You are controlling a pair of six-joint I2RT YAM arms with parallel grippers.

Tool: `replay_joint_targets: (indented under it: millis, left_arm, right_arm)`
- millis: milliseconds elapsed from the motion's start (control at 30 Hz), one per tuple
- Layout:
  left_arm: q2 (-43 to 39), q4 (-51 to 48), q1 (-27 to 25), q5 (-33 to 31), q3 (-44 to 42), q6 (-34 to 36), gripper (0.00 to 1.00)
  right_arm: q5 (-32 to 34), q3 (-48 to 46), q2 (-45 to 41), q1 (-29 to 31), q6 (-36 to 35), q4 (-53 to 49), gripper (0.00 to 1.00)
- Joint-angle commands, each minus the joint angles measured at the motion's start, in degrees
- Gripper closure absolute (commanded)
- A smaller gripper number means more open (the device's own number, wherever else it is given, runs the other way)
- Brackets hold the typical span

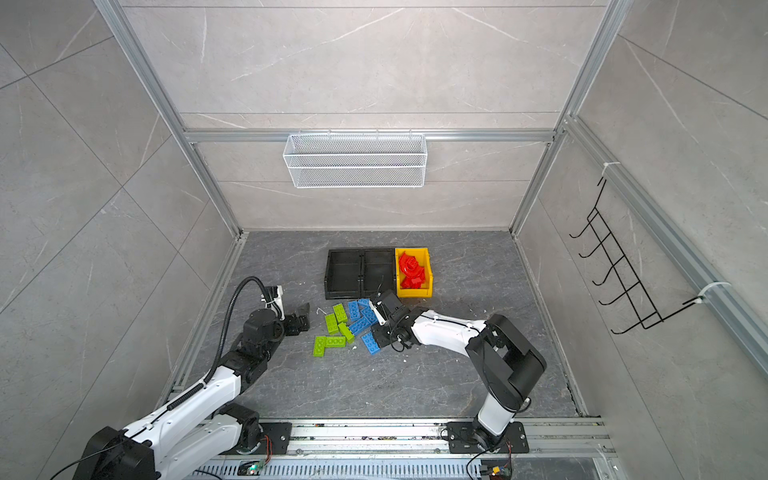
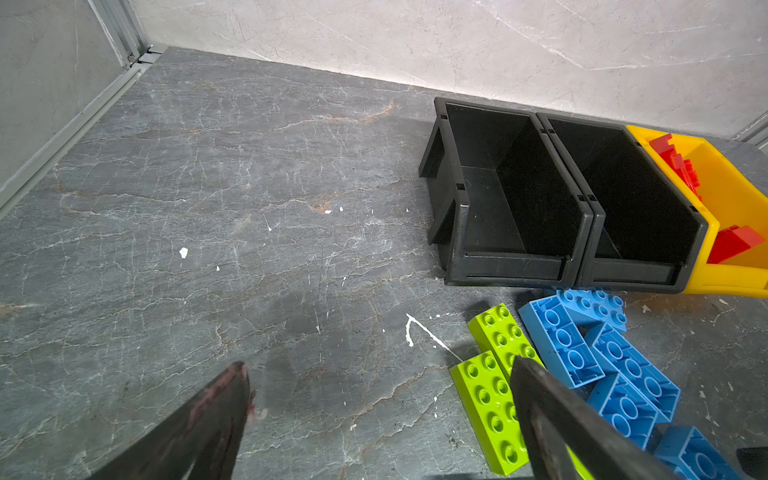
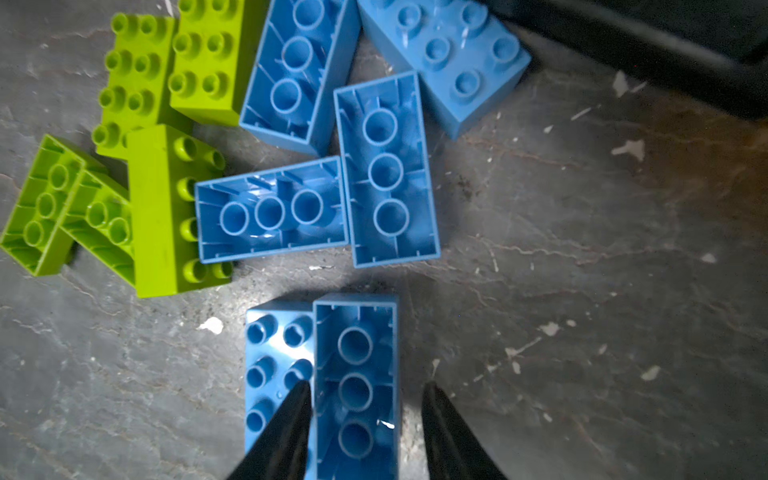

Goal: Sort the legos into containers by color
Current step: 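Move the right gripper back over the blue bricks in the pile, then lower the right gripper and grasp a blue rectangular brick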

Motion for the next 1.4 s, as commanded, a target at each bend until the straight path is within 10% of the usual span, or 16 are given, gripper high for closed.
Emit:
replay_joint_targets:
  millis: [0,800,1367]
  left_arm:
    - [-0.20,2.30,0.07,-0.57,0.40,0.31,0.01]
    - [-0.68,2.31,0.07,-0.89,0.12,0.10,0.01]
    - [-1.52,2.44,0.07,-0.52,-0.16,-0.10,0.01]
  right_arm:
    - [1.32,-0.35,0.53,-0.46,1.97,1.42,0.57]
    - [-9.12,-5.55,-8.89,-9.76,2.59,4.42,0.49]
    - [2.37,0.23,-4.27,-4.29,-0.64,-3.27,0.49]
